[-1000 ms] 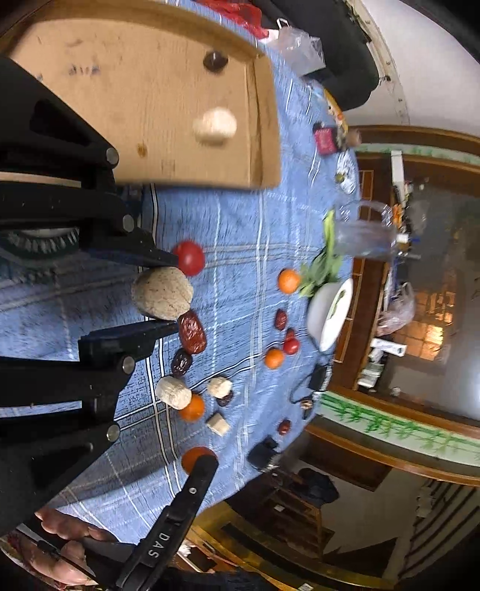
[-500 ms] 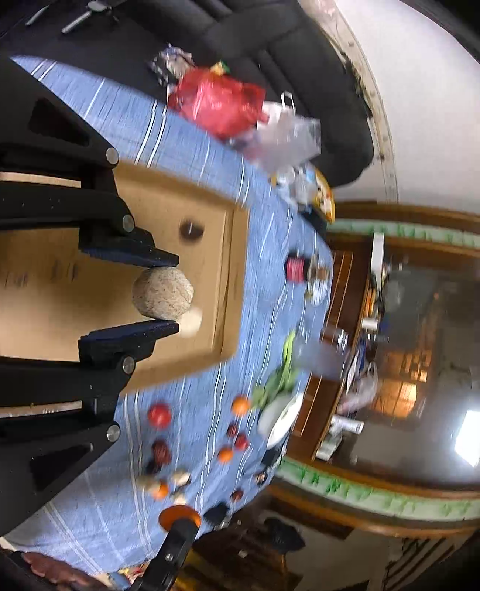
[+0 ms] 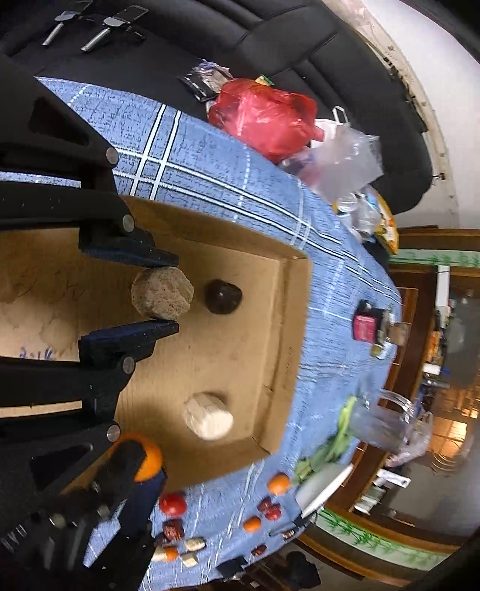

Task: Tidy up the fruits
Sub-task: 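Carry the cake and orange into the cardboard box and open both grippers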

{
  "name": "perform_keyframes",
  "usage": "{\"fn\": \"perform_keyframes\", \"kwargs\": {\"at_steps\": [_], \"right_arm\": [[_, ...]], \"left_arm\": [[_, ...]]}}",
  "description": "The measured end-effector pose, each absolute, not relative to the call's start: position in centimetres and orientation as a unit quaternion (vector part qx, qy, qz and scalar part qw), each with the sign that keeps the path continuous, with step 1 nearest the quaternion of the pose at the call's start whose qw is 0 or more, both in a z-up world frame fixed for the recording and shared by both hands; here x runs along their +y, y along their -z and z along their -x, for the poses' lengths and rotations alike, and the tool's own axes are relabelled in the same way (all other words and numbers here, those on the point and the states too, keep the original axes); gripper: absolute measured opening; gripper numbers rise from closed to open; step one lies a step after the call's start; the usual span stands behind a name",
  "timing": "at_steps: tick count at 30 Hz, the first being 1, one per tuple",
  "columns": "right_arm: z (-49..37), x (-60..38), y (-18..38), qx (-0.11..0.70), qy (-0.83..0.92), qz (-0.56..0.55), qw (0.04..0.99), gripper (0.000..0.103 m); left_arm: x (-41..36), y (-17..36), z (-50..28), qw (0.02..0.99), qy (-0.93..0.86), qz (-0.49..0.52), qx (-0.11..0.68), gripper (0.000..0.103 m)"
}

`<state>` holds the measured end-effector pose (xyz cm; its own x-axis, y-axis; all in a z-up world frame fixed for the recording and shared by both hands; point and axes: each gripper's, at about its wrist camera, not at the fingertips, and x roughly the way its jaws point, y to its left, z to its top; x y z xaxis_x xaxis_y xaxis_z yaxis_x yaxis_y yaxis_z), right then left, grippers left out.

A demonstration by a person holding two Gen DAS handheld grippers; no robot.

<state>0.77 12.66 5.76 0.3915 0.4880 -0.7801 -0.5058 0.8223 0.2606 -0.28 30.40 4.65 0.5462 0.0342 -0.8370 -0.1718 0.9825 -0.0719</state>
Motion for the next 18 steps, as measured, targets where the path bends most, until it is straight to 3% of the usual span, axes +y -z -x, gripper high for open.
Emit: {"fn": "perform_keyframes", "kwargs": {"at_steps": [13, 18], "right_arm": [[-2.4, 14.0, -3.8, 0.483, -0.286, 0.02, 0.827, 0.035], [-2.3, 14.1, -3.9, 0.483, -0.283, 0.024, 0.828, 0.035]], "left_arm": [[31.4, -3.1, -0.6, 0.862, -0.075, 0.084, 0.495, 0.028], [31.4, -3.3, -0.6, 0.862, -0.067, 0.091, 0.494, 0.04]]}}
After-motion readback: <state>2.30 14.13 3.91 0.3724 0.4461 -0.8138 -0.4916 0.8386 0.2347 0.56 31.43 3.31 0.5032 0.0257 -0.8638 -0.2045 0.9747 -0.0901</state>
